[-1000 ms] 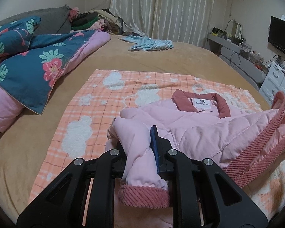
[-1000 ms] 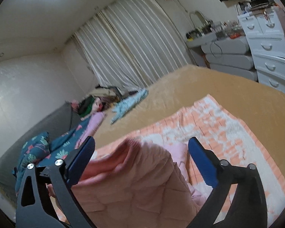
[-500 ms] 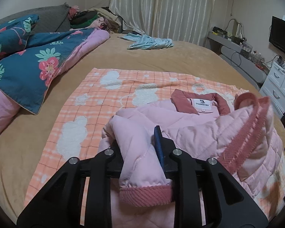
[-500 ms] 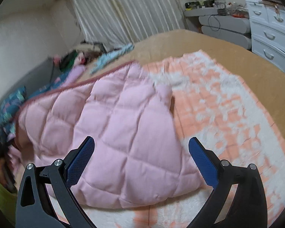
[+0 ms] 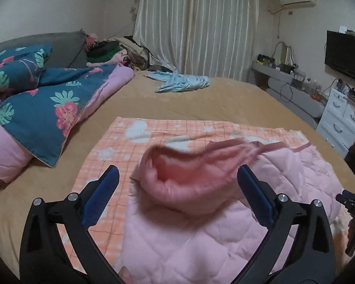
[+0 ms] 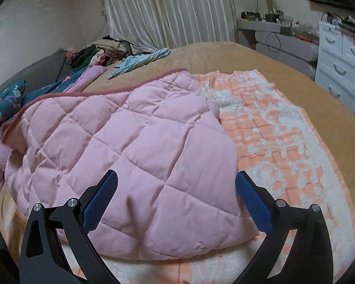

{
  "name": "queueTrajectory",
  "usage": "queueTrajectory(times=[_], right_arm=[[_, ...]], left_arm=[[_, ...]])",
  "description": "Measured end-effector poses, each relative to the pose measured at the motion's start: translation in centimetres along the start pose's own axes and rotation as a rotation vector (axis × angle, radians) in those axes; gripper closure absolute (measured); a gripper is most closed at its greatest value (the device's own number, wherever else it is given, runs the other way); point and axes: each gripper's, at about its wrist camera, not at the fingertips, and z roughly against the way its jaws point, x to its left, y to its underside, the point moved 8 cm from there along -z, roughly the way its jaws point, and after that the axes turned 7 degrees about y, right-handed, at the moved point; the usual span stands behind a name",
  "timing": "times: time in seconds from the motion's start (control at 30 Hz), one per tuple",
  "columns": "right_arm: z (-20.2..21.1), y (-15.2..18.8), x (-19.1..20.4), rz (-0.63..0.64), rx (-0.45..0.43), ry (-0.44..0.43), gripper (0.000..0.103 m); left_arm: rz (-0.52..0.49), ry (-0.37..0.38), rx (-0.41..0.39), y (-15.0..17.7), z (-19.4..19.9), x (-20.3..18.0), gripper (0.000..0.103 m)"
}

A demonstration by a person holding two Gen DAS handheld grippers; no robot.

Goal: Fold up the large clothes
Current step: 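Open the left tool and release the folded hem, then grasp the folded jacket edge with both tools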

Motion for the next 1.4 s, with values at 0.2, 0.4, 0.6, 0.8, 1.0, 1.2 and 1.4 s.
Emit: queueTrajectory(times=[0.2,0.4,0.6,0.8,1.0,1.2,1.4], right_arm=[[1.1,0.1,0.3,0.056,-0.015,0.034,0.004],[-0.6,0.5,0.0,0.110,0.013,0.059,0.004],[-3.7,1.3,-1.0,0.092,0.080,0.074,0.004],[-3.9,1.6,-0.8,0.088,0.057,0.087,0.050],[-1.9,-1.2,-0.6,0.070,-0.043,0.113,0.077],[-3.0,-4.5,-0.7,0.037,-0.069,0.153,0.079],[-6.2,-4.3,-1.2,0.026,0.002,0.203,0.079]], left_arm=[[0.045,-0.052,0.083,3.9,-1.0,3.7,0.009],[0.216,0.026,0.229,11.9,-3.0,6.8,0.010],[0.408,0.161,0.275,15.2,-4.6,6.7,0.010],[0.212,0.112,0.215,12.6,-4.7,2.9,0.085],[0.124,0.082,0.106,6.5,-4.2,1.1,0.087],[0.090,0.025,0.118,4.0,-6.4,0.7,0.087],[0.061,-0.022,0.177,4.7,-10.0,1.4,0.087]])
